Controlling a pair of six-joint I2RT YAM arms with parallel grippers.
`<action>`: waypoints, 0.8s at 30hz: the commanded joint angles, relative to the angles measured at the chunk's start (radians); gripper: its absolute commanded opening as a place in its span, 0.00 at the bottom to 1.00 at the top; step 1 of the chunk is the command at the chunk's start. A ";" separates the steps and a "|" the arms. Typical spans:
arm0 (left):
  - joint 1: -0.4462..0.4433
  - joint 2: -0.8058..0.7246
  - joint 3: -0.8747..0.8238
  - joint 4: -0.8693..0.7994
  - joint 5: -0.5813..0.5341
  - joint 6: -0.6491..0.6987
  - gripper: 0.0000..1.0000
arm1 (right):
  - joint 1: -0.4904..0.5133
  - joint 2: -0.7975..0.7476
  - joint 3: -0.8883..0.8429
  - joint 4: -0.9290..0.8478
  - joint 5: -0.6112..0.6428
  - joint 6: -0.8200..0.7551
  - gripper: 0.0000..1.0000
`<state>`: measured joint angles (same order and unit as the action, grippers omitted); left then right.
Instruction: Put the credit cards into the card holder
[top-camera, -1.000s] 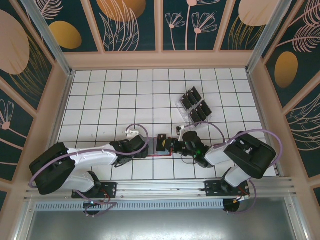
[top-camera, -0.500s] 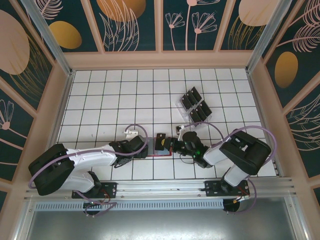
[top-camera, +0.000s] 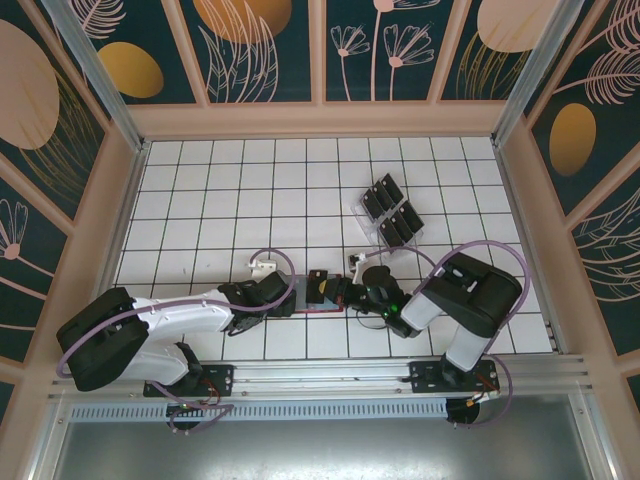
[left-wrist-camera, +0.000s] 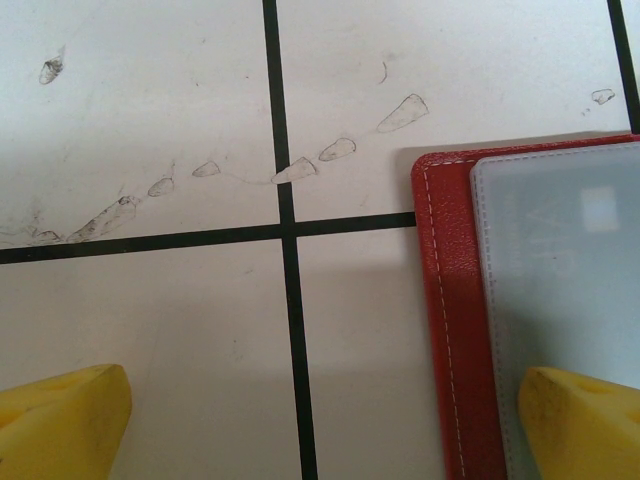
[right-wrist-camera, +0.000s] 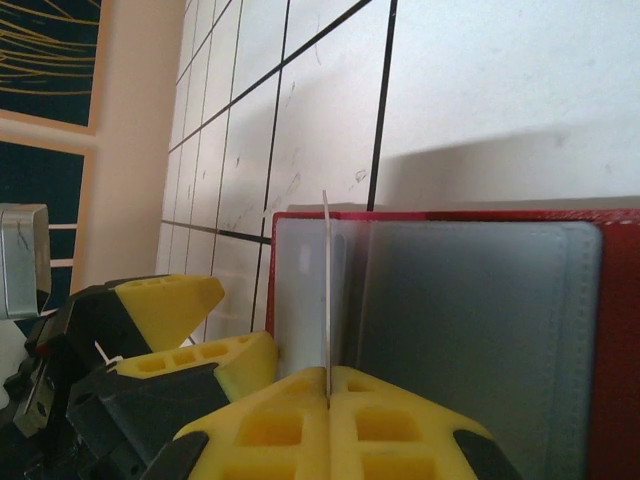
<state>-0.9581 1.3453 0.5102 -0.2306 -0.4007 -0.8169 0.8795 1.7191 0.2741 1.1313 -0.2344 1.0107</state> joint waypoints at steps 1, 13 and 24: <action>-0.004 0.003 -0.021 -0.046 -0.003 -0.007 0.98 | 0.012 0.021 0.004 0.055 -0.010 0.013 0.00; -0.004 0.003 -0.018 -0.044 -0.001 -0.006 0.99 | 0.019 0.022 -0.013 0.030 -0.019 0.022 0.00; -0.005 0.002 -0.018 -0.046 -0.001 -0.004 0.99 | 0.029 0.024 -0.027 0.012 -0.025 0.045 0.00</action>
<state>-0.9581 1.3453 0.5102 -0.2298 -0.4007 -0.8169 0.8989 1.7252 0.2596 1.1446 -0.2543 1.0397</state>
